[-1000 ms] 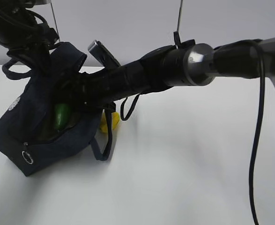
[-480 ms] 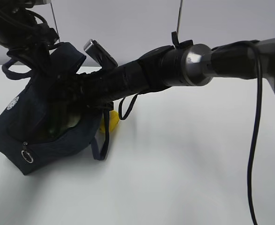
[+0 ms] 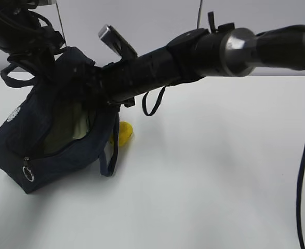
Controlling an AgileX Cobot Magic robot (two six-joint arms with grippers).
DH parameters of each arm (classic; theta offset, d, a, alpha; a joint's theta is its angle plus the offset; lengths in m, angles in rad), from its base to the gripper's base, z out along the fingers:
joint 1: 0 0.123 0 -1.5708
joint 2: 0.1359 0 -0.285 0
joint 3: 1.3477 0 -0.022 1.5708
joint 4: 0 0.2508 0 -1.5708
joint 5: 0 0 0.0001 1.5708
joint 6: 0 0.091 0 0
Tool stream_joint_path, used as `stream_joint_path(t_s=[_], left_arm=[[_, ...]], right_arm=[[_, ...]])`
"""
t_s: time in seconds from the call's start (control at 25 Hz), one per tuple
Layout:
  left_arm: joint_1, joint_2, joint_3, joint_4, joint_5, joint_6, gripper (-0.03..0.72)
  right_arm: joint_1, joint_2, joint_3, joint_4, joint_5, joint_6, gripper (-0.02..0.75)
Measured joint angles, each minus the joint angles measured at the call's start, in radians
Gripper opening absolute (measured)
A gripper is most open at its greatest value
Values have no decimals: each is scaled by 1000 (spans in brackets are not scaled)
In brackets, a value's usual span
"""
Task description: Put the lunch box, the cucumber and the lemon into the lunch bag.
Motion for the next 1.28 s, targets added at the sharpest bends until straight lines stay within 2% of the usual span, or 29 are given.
stream_joint_path(t_s=[0.28, 0.64, 0.8, 1.04, 1.28], left_arm=[[0, 0, 0, 0, 0, 4, 58], [8, 0, 0, 57, 0, 6, 58], [31, 0, 0, 67, 0, 6, 58], [70, 0, 0, 78, 0, 6, 58], [80, 0, 0, 85, -2, 6, 58]], right_arm=[[-57, -102, 0, -223, 19, 103, 495], [-75, -177, 0, -661, 48, 355, 495], [-75, -177, 0, -800, 61, 457, 495], [-75, -177, 0, -843, 61, 519, 495], [-73, -177, 20, -873, 23, 593, 495]])
